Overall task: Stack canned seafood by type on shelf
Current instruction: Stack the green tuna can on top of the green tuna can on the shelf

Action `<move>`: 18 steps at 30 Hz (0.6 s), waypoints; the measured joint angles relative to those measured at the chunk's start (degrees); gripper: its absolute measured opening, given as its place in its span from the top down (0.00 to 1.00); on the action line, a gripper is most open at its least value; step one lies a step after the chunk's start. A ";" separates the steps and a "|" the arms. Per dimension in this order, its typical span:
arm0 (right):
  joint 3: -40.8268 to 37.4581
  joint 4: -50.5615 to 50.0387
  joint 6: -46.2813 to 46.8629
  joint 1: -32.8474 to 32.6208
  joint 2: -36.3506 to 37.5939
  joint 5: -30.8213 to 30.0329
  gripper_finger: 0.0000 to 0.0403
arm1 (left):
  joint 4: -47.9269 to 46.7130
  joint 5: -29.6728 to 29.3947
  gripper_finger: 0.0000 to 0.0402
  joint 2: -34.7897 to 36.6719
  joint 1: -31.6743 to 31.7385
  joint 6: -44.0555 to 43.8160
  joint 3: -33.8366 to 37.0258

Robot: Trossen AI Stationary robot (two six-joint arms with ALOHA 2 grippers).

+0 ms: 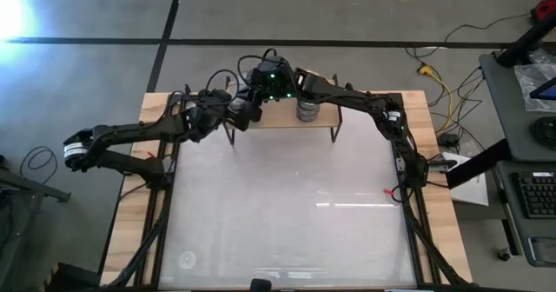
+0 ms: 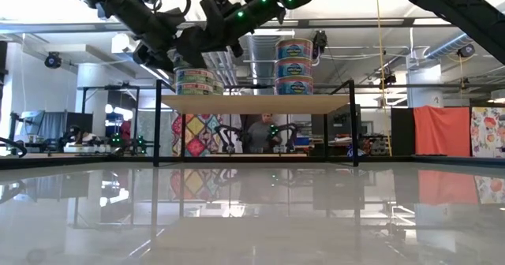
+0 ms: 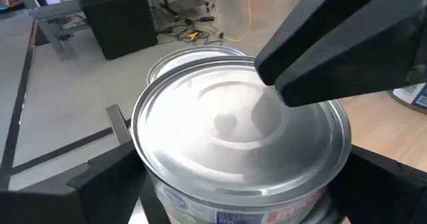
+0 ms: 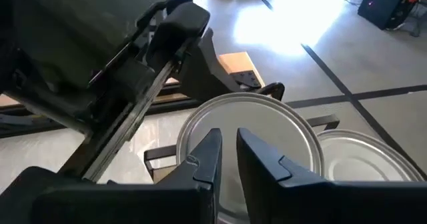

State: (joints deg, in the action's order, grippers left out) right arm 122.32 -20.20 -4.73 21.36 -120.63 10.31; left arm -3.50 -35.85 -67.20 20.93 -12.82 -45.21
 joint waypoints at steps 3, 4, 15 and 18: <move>-0.02 0.01 0.00 -0.02 0.02 0.00 0.91 | -1.05 0.13 0.00 0.72 -0.02 -0.87 0.00; -0.09 0.06 0.00 -0.04 -0.01 0.00 0.91 | -1.34 0.19 0.00 1.00 -0.02 -1.51 0.00; -0.44 -1.04 0.15 -0.10 -0.45 0.19 0.91 | 0.29 3.68 0.00 1.02 -0.04 -3.20 0.00; -0.44 -1.28 0.18 -0.10 -0.40 0.20 0.91 | 0.73 4.20 0.00 0.46 -0.04 -2.89 0.00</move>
State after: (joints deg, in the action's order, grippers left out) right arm 121.89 -21.48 -4.55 21.26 -121.03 10.50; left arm -2.78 -31.65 -66.75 20.88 -15.71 -45.21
